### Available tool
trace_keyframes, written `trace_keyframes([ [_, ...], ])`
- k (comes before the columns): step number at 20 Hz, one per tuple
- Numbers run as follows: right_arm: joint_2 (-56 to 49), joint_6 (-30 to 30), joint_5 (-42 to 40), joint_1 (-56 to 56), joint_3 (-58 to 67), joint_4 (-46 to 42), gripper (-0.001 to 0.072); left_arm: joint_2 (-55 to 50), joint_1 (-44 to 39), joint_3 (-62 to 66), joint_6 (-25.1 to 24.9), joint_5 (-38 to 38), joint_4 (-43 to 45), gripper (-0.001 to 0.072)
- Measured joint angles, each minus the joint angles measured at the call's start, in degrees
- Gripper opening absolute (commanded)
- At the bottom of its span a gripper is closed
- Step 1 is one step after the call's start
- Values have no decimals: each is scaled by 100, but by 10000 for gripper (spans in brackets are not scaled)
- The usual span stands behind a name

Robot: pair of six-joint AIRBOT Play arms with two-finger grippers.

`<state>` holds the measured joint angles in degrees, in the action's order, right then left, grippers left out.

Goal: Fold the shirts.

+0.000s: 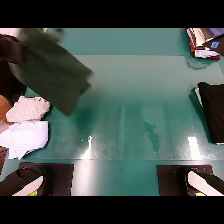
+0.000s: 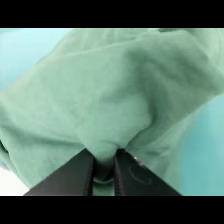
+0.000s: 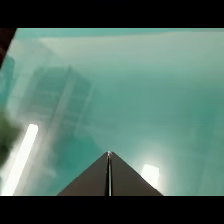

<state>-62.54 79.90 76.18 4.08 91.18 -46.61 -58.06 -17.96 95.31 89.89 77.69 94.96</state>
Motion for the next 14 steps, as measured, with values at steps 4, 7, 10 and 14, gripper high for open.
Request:
trace_keyframes([
  [4,76,-4,-44,0,0,39,22,-382,-1244,-693,129,-352,-951,126],
  [7,98,-4,-52,0,0,48,22,-901,-1897,-1167,24,-894,-1515,551],
  [10,103,-7,15,0,0,52,22,-1344,-1993,-1368,-66,-1266,-1556,554],
  [14,103,-9,138,0,0,50,22,-1652,-1287,-1453,-59,-1624,-1510,553],
])
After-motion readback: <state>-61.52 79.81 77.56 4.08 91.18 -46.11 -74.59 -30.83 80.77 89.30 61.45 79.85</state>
